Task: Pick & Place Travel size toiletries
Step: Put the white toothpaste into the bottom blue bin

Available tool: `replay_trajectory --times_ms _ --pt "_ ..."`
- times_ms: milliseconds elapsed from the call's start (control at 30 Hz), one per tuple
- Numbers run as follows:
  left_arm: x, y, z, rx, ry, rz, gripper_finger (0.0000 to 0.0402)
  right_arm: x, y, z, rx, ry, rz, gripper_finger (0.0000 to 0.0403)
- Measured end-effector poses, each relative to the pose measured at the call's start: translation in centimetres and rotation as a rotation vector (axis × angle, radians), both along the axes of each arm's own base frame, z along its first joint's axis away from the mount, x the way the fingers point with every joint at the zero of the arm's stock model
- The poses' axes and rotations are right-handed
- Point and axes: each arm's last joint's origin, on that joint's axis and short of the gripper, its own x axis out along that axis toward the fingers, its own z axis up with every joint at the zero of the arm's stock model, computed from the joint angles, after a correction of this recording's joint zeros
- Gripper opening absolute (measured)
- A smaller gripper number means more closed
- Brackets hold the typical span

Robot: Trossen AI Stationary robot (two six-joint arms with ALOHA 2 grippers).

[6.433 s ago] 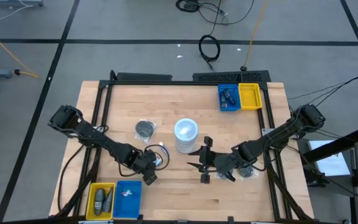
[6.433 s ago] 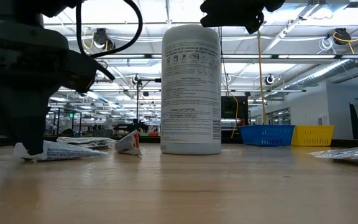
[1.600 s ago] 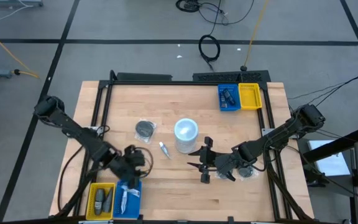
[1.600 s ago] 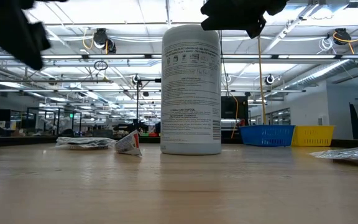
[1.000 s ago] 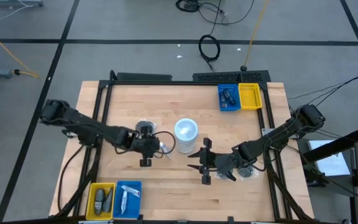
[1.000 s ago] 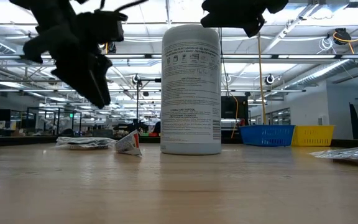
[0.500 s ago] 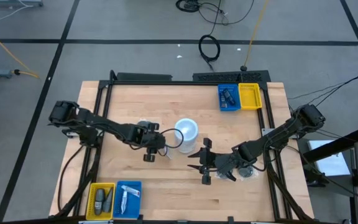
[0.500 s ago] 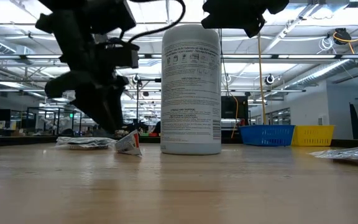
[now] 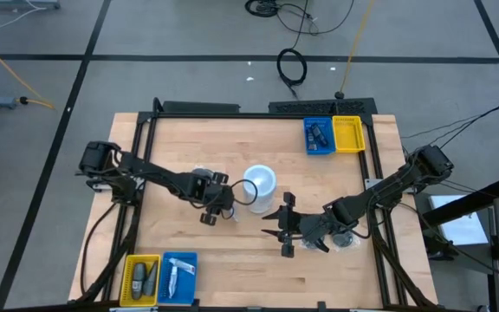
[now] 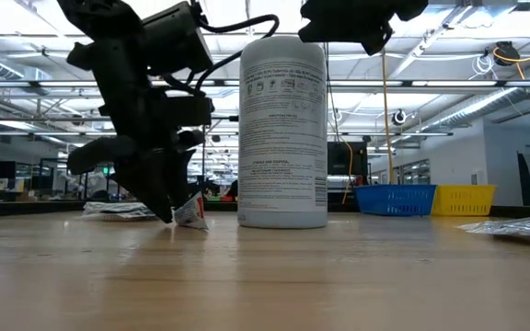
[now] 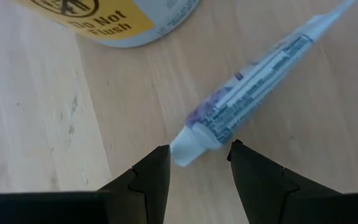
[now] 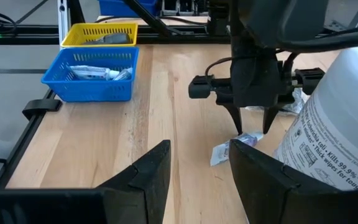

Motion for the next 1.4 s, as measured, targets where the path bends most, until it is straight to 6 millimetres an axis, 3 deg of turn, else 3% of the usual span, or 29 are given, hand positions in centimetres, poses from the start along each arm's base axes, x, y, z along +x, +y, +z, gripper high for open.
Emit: replay_trajectory --times_ms 367,1000,1100,1333,1400 --pt "0.22 0.99 -0.26 -0.068 0.009 -0.043 0.0168 0.0 0.0 0.01 -0.003 0.0 0.002 0.0155" --pt "0.32 0.8 -0.21 -0.151 -0.001 -0.063 0.0167 0.01 0.0 0.01 -0.017 0.0 0.008 0.0155" --pt "0.29 0.8 -0.22 -0.152 0.003 -0.064 0.0146 0.01 0.0 0.01 -0.017 0.0 0.008 0.0155" --pt "-0.04 0.8 -0.25 -0.152 0.036 -0.067 0.0039 0.01 0.0 0.01 -0.017 -0.001 0.008 0.0155" --pt "-0.13 0.8 -0.28 -0.154 0.047 -0.066 0.0036 0.01 0.0 0.01 -0.017 0.0 0.008 0.0155"
